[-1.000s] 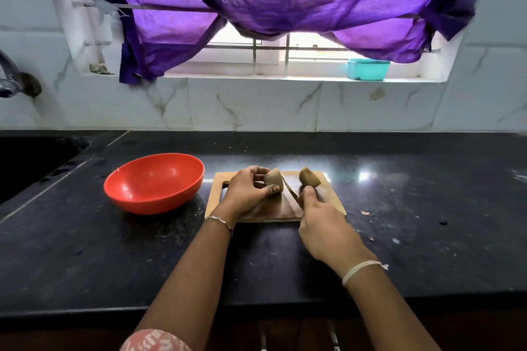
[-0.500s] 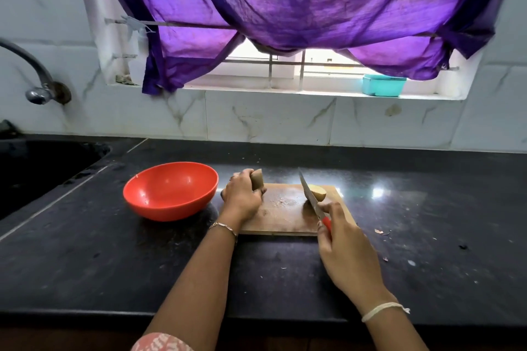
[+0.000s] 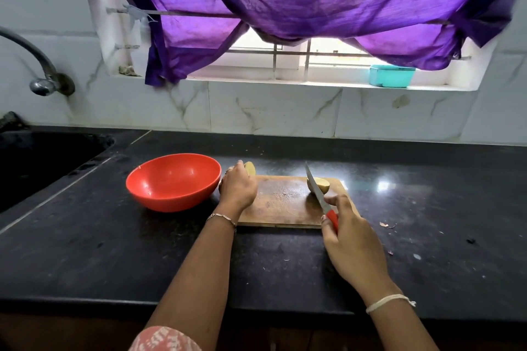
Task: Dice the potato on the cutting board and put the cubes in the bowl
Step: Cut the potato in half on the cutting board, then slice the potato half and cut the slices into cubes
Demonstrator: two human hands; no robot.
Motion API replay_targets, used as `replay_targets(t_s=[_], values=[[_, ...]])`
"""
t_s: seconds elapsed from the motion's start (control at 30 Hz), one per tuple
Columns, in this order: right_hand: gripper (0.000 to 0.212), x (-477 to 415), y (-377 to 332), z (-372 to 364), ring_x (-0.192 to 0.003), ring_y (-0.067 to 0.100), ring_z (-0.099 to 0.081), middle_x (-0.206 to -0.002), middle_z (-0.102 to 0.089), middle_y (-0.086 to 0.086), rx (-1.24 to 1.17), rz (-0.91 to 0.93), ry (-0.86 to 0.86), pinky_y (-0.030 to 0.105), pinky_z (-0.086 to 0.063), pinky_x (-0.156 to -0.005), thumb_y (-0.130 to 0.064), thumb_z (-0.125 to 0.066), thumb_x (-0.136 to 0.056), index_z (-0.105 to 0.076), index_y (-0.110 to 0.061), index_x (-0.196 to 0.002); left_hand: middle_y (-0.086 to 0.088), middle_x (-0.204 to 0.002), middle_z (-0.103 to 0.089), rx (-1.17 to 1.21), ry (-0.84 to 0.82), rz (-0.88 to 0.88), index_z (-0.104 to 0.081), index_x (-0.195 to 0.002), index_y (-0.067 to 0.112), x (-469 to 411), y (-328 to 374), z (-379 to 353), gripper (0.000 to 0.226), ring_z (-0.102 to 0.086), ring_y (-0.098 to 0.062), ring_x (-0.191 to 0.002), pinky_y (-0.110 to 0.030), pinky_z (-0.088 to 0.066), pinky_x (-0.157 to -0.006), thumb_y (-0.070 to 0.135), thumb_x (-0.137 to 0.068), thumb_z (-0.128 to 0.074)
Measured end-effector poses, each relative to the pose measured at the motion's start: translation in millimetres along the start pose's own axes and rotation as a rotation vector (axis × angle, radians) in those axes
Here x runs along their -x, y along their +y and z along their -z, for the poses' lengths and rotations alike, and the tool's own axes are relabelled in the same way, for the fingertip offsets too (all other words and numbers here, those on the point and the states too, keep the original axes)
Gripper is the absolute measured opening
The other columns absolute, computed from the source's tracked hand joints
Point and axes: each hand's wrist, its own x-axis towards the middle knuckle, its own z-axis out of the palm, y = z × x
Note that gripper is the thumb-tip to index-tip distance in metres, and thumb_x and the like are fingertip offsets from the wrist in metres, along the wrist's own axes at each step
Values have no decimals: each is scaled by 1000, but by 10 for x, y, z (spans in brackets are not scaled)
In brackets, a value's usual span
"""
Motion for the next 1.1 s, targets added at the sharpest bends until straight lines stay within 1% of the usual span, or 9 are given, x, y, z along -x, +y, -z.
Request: replay_targets(t_s=[0.23,0.37,0.5,0.57,0.67,0.77,0.87,0.97,1.1], values=[[38,25,-3,27,-66,14,-52,-85,-56,-4,17,-15,23,22,-33,-53,-21,-53,-94,-41,-28,-130,-15,-155,-28,66,-8,-85,-23,-150,7,76,-5,-2,60,-25,-28,-143,-36,-23,-115,8,-94,-45],[39,25,-11,30,-67,16,-50,-81,-53,-5,33,-14,40,26,-35,-59,-19,-53,-94,-43,-28,-131,-15,-159,-17,36,1,-196,-22,-151,6,94,-5,-37,61,-12,-27,-148,-36,-14,-120,9,-96,-46],[38,18,-11,29,-67,18,-50,-77,-53,-6,26,-38,70,29,-36,-60,-18,-53,-93,-45,-28,-129,-12,-160,-15,1,31,-293,-23,-152,9,113,10,-90,63,-4,-25,-149,-35,-10,-121,9,-94,-49],[37,12,-4,19,-68,21,-56,-77,-58,-5,8,-68,94,33,-44,-61,-18,-53,-91,-47,-32,-125,-10,-159,-20,-9,60,-347,-27,-150,11,138,30,-117,64,-7,-24,-149,-35,-11,-121,12,-91,-52],[36,-2,13,22,-74,24,-61,-80,-63,-2,-35,-141,130,38,-51,-66,-19,-52,-90,-47,-33,-123,-6,-152,-36,3,81,-403,-37,-146,15,224,124,-159,61,-24,-21,-144,-32,-17,-119,24,-89,-59],[36,-7,44,26,-77,22,-59,-86,-65,-3,-86,-179,131,33,-45,-64,-20,-52,-92,-47,-29,-127,-4,-146,-44,-46,17,-411,-37,-145,18,306,262,-251,69,-36,-23,-135,-34,-27,-112,45,-87,-62],[36,-18,65,25,-78,21,-55,-96,-66,0,-113,-199,95,32,-38,-63,-19,-50,-94,-46,-27,-128,-4,-151,-37,-238,-112,-403,-27,-150,16,328,407,-358,88,-30,-26,-140,-43,-26,-111,62,-83,-58],[35,-14,83,45,-86,24,-58,-102,-66,3,-129,-224,75,31,-37,-65,-18,-47,-95,-46,-26,-129,-4,-149,-41,-180,-193,-336,-30,-148,15,285,521,-465,89,-32,-27,-139,-44,-28,-109,65,-81,-59],[36,-9,107,44,-89,26,-58,-101,-66,4,-131,-236,78,33,-37,-65,-17,-47,-94,-45,-27,-129,-3,-135,-55,-112,-180,-291,-45,-135,16,226,587,-576,78,-45,-25,-129,-40,-38,-102,63,-77,-64]])
